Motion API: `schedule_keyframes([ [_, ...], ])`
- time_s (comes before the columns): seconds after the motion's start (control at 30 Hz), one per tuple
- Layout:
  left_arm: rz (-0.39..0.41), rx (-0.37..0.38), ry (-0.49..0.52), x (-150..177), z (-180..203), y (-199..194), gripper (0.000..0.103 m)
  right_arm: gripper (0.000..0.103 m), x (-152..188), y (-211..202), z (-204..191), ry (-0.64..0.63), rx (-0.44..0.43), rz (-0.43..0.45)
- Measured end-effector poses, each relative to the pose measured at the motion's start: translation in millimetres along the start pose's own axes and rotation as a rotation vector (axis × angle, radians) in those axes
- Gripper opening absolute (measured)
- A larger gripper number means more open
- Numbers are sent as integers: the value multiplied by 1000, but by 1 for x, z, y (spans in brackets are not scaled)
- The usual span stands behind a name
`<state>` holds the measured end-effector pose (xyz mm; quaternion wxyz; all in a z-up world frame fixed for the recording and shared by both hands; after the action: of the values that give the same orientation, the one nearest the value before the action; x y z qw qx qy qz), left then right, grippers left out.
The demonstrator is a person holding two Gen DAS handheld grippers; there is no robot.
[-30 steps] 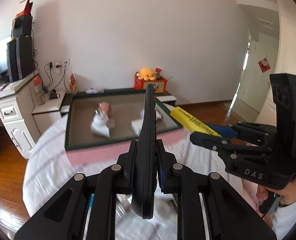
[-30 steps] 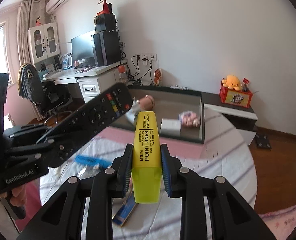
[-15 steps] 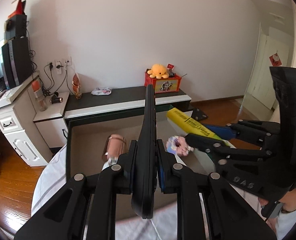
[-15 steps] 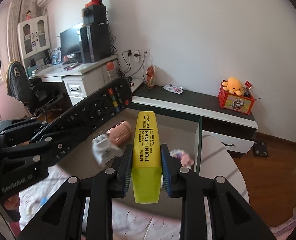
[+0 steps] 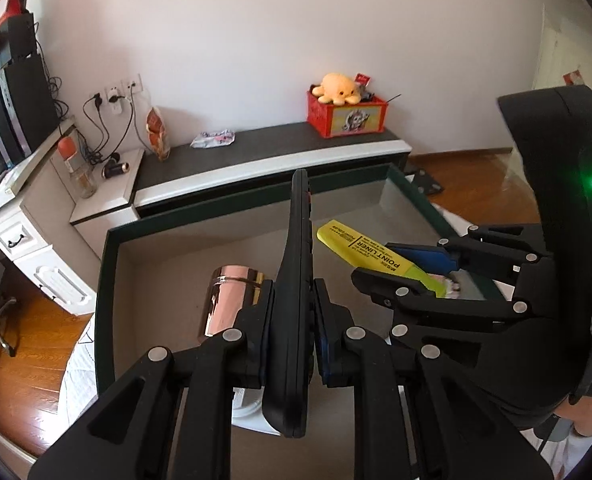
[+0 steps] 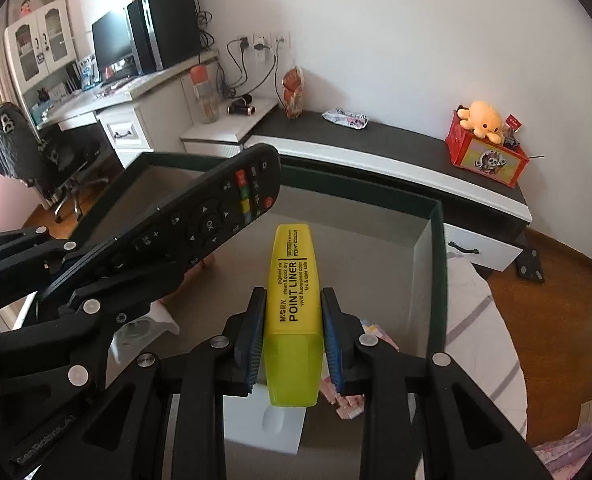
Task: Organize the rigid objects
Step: 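Open both tools to drop the remote and highlighter into the box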
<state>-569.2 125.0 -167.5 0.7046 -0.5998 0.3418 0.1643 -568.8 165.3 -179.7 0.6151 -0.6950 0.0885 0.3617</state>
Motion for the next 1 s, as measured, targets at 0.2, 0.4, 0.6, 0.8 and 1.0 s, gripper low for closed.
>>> schedule_keyframes([
  [0.2,-21,-2,-23,4,-5,8,17,27,1,10,1,1,8,-45],
  [0.4,1,-7,-27,9,-4,1,21,27,1,10,-1,10,6,-47],
  [0.6,52,-35,-74,11,-20,-19,65,28,4,6,0,34,-5,-35],
  [0.8,133,-40,-103,12,-26,-57,87,55,5,-21,-4,58,9,39],
  [1.0,262,-75,-112,23,-28,-120,101,81,11,-81,-19,63,42,168],
])
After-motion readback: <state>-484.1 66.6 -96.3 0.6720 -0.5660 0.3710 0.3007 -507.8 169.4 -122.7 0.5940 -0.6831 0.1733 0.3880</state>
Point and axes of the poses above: each gripper's, at about its wrist camera, not at the fingertips, and y roughly the way its jaws point, z to its right, x to its underside, the point moved 5 cm from there along y, roughly the way its jaws point, and after that the axes turned 5 degrees about -y, right-handed, at the moved point
